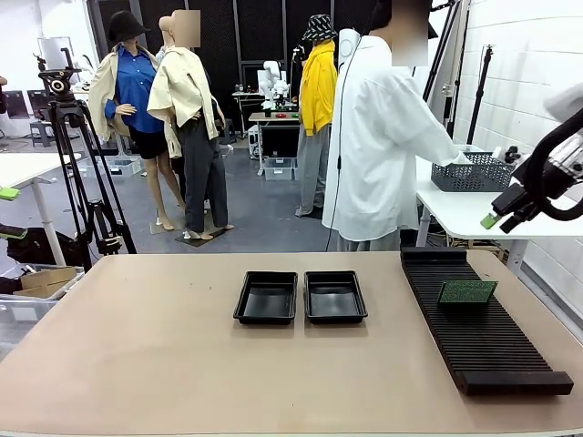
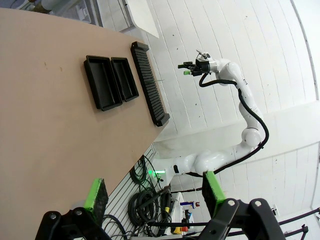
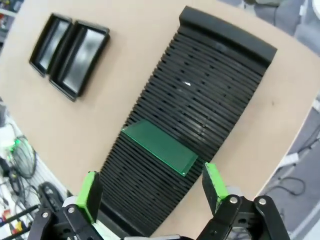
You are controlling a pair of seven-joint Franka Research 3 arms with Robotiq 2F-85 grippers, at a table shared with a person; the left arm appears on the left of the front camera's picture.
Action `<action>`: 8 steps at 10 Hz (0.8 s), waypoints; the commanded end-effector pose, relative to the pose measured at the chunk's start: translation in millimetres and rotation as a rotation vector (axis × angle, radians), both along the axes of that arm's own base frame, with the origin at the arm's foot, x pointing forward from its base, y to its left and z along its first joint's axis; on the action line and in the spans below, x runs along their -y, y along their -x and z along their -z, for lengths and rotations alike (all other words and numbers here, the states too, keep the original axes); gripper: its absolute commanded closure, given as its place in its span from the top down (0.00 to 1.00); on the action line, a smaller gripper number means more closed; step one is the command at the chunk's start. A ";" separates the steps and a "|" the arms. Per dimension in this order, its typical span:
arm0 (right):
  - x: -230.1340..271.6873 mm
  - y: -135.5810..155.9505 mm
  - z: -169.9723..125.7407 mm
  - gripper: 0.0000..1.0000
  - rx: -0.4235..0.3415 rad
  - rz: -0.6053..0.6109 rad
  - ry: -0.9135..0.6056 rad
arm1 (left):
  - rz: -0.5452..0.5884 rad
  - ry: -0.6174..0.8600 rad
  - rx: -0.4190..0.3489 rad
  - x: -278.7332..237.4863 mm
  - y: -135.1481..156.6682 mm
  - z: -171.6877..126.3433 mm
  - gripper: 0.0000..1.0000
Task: Inspect and transfer BCBs to ESD trays.
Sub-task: Pick up the Blank PCB from the PCB Rack and place it in the left ESD tray.
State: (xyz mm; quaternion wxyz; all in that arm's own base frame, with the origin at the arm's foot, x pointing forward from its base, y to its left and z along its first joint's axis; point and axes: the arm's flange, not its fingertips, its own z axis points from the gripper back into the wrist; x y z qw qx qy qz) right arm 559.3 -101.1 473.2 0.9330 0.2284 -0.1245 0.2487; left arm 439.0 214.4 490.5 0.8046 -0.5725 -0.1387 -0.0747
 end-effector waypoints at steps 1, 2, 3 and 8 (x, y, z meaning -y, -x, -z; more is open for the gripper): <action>-8.3 -11.6 1.0 1.00 0.026 -0.075 0.091 | -0.008 -0.001 0.003 -0.4 2.1 -1.2 1.00; -13.1 -12.8 4.6 1.00 0.033 -0.149 0.121 | -0.008 -0.001 0.003 -0.4 2.1 -1.2 1.00; -21.1 -13.2 7.0 1.00 0.036 -0.223 0.153 | -0.008 -0.001 0.003 -0.4 2.1 -1.2 1.00; -75.9 4.0 11.2 1.00 0.090 -0.515 0.282 | -0.008 -0.001 0.003 -0.4 2.1 -1.2 1.00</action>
